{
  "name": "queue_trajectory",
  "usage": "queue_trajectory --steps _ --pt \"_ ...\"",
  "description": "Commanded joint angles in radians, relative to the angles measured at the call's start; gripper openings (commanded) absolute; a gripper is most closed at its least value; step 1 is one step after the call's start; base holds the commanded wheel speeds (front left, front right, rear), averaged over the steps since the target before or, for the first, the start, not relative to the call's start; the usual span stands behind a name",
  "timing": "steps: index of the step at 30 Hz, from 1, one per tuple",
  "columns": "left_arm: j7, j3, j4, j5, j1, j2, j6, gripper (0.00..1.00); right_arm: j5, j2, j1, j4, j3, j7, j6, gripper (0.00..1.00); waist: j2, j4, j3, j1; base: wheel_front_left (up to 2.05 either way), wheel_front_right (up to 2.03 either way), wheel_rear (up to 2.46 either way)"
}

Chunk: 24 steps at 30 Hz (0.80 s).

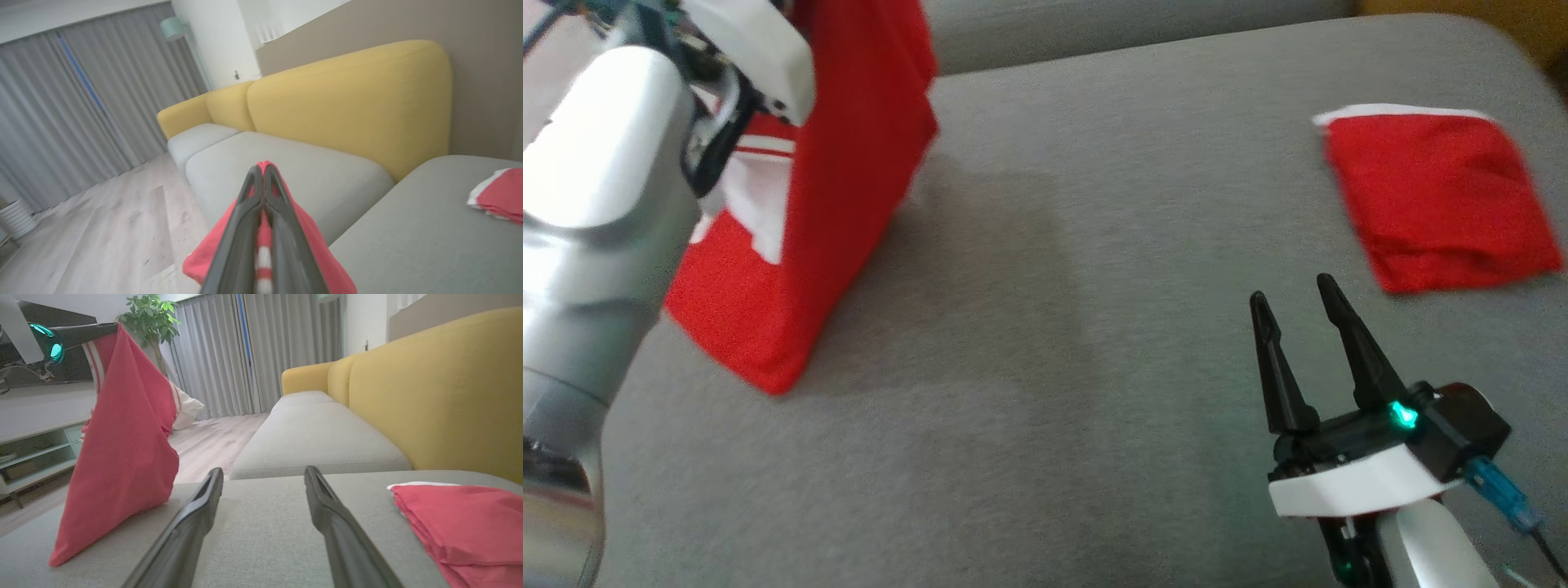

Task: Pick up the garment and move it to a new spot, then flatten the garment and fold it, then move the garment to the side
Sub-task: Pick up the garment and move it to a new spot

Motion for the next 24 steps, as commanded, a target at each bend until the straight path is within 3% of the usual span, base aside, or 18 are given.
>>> queue_trajectory --steps 1,6,13,17,24 --pt "0.012 0.007 -0.057 -0.017 -0.051 0.041 0.002 0.0 0.008 0.01 0.0 -0.038 0.018 -0.011 -0.001 1.0 0.0 -0.138 -0.066 0.0001 0.0 0.0 0.0" --pt "0.027 -0.035 -0.113 -0.044 -0.023 0.021 0.002 0.0 0.012 0.021 0.003 -0.048 0.019 -0.011 -0.001 1.0 0.0 -0.222 -0.05 0.0001 0.0 0.0 0.0" --pt "0.012 -0.1 -0.151 -0.062 0.071 -0.023 0.002 0.0 0.016 0.032 -0.003 -0.059 0.028 -0.011 -0.001 1.0 0.0 -0.275 0.003 0.0001 0.0 0.0 0.0" --pt "-0.036 -0.146 -0.163 -0.068 0.175 -0.04 0.005 0.0 0.022 0.038 -0.01 -0.065 0.028 -0.011 -0.001 1.0 0.0 -0.28 0.056 0.0001 0.0 0.0 0.0" --pt "-0.162 -0.189 -0.109 -0.055 0.346 -0.13 0.078 0.0 0.034 0.041 -0.019 -0.064 0.021 -0.011 -0.001 1.0 0.0 -0.23 0.106 0.0001 0.0 0.0 0.0"
